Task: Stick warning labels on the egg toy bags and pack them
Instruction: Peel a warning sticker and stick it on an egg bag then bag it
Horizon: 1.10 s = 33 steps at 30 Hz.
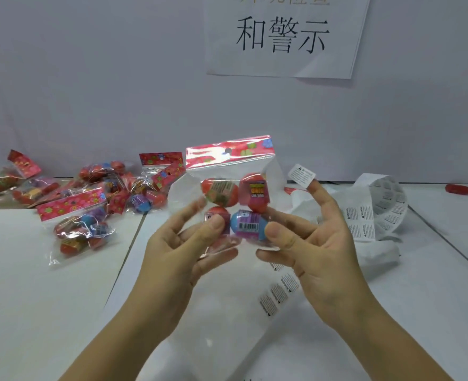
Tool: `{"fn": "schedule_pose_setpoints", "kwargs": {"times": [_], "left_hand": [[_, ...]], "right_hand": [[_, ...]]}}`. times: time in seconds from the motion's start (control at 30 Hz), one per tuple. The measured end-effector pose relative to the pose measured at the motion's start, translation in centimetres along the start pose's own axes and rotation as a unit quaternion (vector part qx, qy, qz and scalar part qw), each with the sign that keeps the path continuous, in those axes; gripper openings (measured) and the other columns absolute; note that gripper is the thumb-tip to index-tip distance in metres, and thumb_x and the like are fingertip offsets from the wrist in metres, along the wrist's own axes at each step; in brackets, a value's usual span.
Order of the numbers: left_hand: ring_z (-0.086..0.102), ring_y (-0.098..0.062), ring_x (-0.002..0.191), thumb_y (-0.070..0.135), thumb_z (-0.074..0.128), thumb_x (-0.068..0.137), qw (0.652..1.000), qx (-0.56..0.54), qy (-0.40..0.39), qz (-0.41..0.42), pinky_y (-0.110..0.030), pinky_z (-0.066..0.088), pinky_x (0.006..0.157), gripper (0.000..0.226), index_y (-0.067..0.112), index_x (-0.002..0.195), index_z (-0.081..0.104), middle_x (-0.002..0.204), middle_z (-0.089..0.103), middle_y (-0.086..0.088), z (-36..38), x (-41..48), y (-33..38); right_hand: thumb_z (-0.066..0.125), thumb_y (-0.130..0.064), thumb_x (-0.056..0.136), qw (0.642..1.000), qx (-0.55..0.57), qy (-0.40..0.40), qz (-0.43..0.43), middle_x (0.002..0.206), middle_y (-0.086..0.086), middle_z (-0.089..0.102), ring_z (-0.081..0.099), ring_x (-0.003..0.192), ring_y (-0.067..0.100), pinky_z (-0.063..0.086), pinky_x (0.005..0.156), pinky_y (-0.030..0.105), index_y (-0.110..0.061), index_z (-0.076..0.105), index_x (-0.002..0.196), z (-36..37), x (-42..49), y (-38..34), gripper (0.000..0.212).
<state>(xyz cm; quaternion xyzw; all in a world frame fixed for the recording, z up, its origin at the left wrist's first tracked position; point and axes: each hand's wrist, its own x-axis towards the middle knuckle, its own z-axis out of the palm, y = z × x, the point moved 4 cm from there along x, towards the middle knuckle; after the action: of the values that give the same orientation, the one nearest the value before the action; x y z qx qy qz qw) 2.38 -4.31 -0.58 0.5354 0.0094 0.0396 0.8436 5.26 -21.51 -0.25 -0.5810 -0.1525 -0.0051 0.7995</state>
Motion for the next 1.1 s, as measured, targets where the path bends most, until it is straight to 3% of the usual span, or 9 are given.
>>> {"fn": "schedule_pose_setpoints", "kwargs": {"times": [0.1, 0.17, 0.33, 0.73, 0.93, 0.97, 1.03, 1.1], "left_hand": [[0.075, -0.032, 0.075, 0.035, 0.078, 0.051, 0.998, 0.048, 0.03, -0.002, -0.026, 0.058, 0.056, 0.037, 0.015, 0.082, 0.08, 0.087, 0.076, -0.016, -0.3, 0.1, -0.3], [0.075, -0.031, 0.071, 0.036, 0.078, 0.049, 0.997, 0.068, 0.033, 0.01, -0.025, 0.057, 0.054, 0.032, 0.016, 0.073, 0.08, 0.083, 0.075, -0.017, -0.3, 0.2, -0.1], [0.075, -0.029, 0.07, 0.036, 0.077, 0.048, 0.997, 0.063, 0.041, 0.026, -0.024, 0.057, 0.054, 0.031, 0.019, 0.073, 0.081, 0.082, 0.076, -0.014, -0.5, 0.2, 0.6], [0.075, -0.026, 0.075, 0.03, 0.07, 0.062, 0.989, 0.125, 0.053, 0.051, -0.025, 0.059, 0.058, 0.017, 0.019, 0.072, 0.079, 0.082, 0.077, -0.011, -0.8, 0.1, 1.4], [0.074, -0.029, 0.08, 0.033, 0.078, 0.059, 0.992, 0.11, 0.053, 0.039, -0.031, 0.061, 0.061, 0.014, 0.022, 0.067, 0.077, 0.082, 0.076, -0.01, -0.9, 0.2, 1.1], [0.074, -0.03, 0.084, 0.034, 0.086, 0.058, 0.995, 0.085, 0.04, 0.023, -0.033, 0.061, 0.062, 0.019, 0.023, 0.071, 0.077, 0.085, 0.076, -0.009, -0.8, 0.2, 0.9], [0.073, -0.027, 0.092, 0.047, 0.093, 0.043, 0.999, 0.043, -0.006, -0.014, -0.034, 0.061, 0.069, 0.055, 0.025, 0.089, 0.077, 0.096, 0.075, -0.008, -0.3, 0.2, 0.3], [0.073, -0.022, 0.095, 0.049, 0.093, 0.042, 0.998, 0.039, -0.043, -0.015, -0.028, 0.06, 0.073, 0.058, 0.028, 0.093, 0.078, 0.1, 0.075, -0.007, 0.4, -0.1, -0.2]], "right_hand": [[0.081, -0.026, 0.057, 0.999, 0.001, 0.028, -0.016, 0.099, 0.007, 0.075, 0.074, 0.081, 0.028, 0.057, 0.058, 0.027, -0.048, 0.04, 0.121, -0.8, 0.3, -0.4, 0.079], [0.08, -0.024, 0.06, 0.999, -0.007, 0.023, -0.022, 0.099, 0.006, 0.075, 0.074, 0.083, 0.028, 0.058, 0.06, 0.028, -0.05, 0.04, 0.12, -1.1, 0.4, -0.7, 0.076], [0.074, -0.021, 0.067, 0.999, -0.038, -0.022, -0.008, 0.106, 0.006, 0.074, 0.072, 0.095, 0.025, 0.058, 0.071, 0.029, -0.05, 0.028, 0.135, -1.1, 0.5, -1.0, 0.086], [0.07, -0.014, 0.068, 0.998, -0.055, -0.019, 0.034, 0.104, 0.002, 0.075, 0.073, 0.092, 0.023, 0.058, 0.068, 0.027, -0.045, 0.016, 0.147, -1.6, 0.9, -0.8, 0.101], [0.07, -0.015, 0.066, 0.996, -0.062, -0.03, 0.056, 0.104, 0.001, 0.075, 0.072, 0.093, 0.022, 0.058, 0.067, 0.028, -0.045, 0.011, 0.149, -1.3, 0.9, -1.0, 0.106], [0.07, -0.015, 0.067, 0.996, -0.062, -0.037, 0.055, 0.104, 0.001, 0.075, 0.072, 0.094, 0.021, 0.058, 0.067, 0.027, -0.047, 0.011, 0.148, -1.0, 0.7, -1.0, 0.105], [0.069, -0.013, 0.07, 0.995, -0.07, -0.051, 0.051, 0.104, 0.001, 0.075, 0.072, 0.095, 0.019, 0.058, 0.068, 0.027, -0.048, 0.009, 0.148, -0.2, 0.2, -0.8, 0.104], [0.069, -0.012, 0.072, 0.994, -0.081, -0.06, 0.05, 0.105, -0.001, 0.074, 0.072, 0.095, 0.018, 0.058, 0.07, 0.027, -0.048, 0.007, 0.147, 0.6, -0.3, -0.4, 0.104]]}}
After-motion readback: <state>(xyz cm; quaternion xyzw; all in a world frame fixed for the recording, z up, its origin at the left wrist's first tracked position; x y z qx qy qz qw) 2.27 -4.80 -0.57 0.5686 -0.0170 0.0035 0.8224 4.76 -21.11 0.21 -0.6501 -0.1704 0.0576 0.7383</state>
